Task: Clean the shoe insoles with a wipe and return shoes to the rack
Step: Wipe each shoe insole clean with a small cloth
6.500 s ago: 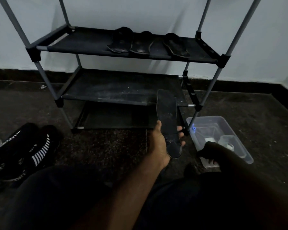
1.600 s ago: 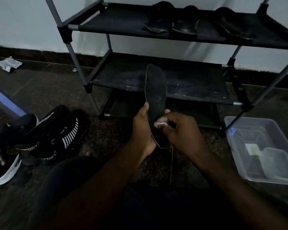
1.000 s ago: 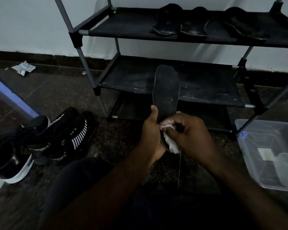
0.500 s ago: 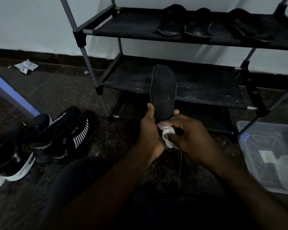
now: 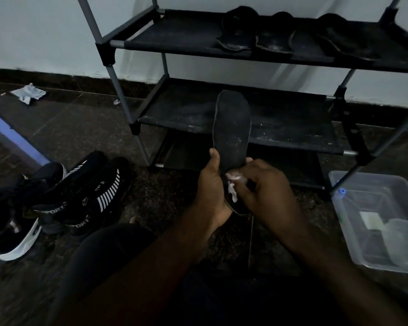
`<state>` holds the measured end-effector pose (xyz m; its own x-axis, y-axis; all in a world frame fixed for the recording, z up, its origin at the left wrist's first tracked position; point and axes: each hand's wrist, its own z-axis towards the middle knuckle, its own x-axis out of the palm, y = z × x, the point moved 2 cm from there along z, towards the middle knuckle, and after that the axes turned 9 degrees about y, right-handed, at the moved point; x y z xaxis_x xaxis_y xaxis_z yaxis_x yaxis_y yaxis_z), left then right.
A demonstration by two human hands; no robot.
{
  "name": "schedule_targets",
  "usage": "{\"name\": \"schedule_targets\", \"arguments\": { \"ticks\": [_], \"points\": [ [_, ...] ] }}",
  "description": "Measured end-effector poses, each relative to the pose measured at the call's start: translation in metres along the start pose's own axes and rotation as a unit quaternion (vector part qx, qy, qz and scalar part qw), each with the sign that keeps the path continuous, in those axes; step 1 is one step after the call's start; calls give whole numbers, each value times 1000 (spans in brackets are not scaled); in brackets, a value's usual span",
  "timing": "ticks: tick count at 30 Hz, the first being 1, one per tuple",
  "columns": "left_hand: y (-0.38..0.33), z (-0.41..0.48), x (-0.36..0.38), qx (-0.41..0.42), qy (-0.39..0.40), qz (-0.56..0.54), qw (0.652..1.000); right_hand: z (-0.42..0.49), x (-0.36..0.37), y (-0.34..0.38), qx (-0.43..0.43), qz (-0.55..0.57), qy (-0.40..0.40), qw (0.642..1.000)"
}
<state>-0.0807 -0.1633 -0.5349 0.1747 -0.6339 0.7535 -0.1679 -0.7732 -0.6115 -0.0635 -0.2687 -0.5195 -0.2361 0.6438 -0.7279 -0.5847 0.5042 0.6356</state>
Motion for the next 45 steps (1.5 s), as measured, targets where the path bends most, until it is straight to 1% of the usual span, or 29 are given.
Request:
{"name": "schedule_targets", "arguments": {
  "ticks": [2,3,5,7,8,10,12,13,14,15,17,18,20,23,25,27,29,31,33,34,36,38,40,42,45],
  "points": [
    [4,0,1,1,-1,6,1000,1,-2,-8,42,-53,-14,998],
    [6,0,1,1,-5,4,1000,1,-2,-10,50,-52,-10,997],
    [7,3,-2,3,-14,5,1000,-1,-1,-4,30,22,20,999],
    [5,5,-4,8,-28,3,1000,-2,-1,5,2,106,64,992],
    [5,6,-6,6,-27,-1,1000,-2,-1,6,-6,114,70,991],
    [5,6,-5,-2,-3,-6,1000,-1,0,0,-2,50,28,998],
    [7,5,-4,-11,10,-3,1000,-1,-3,-7,34,-55,-27,998],
    [8,5,-3,-13,17,0,1000,-2,-4,-9,51,-83,-43,994],
    [8,5,-4,-13,20,5,1000,-2,-3,-10,56,-86,-46,994],
    [8,5,-4,-11,23,9,1000,-2,-2,-10,49,-58,-39,996],
    [5,6,-6,0,22,10,1000,0,0,-5,21,50,-12,998],
    [2,8,-6,2,25,9,1000,0,1,-2,6,76,-1,997],
    [-2,8,-6,1,30,16,999,-1,0,-3,-8,32,-13,999],
    [1,7,-2,18,38,45,998,1,-8,-12,33,-60,-67,995],
    [6,3,3,25,62,51,996,3,-14,-19,56,-79,-105,990],
    [9,2,4,24,79,58,995,3,-18,-23,58,-62,-122,989],
    [5,4,2,33,66,64,995,1,-14,-21,24,-40,-95,994],
    [-1,4,2,23,50,57,997,0,-7,-15,-19,-18,-45,999],
    [-4,5,1,6,60,36,998,1,-6,-10,-39,2,-20,999],
    [-6,6,0,3,65,30,997,2,-8,-10,-32,21,-26,999],
    [-10,7,-2,3,56,34,998,3,-14,-9,11,91,-36,995],
    [-17,10,-8,18,35,45,998,3,-19,-9,30,156,-12,987],
    [-24,12,-13,43,26,38,998,2,-21,-7,18,166,21,986],
    [-30,14,-15,62,22,23,998,1,-18,-5,12,147,48,988],
    [-35,13,-16,79,9,30,996,-2,-11,0,5,127,45,991]
  ]
}}
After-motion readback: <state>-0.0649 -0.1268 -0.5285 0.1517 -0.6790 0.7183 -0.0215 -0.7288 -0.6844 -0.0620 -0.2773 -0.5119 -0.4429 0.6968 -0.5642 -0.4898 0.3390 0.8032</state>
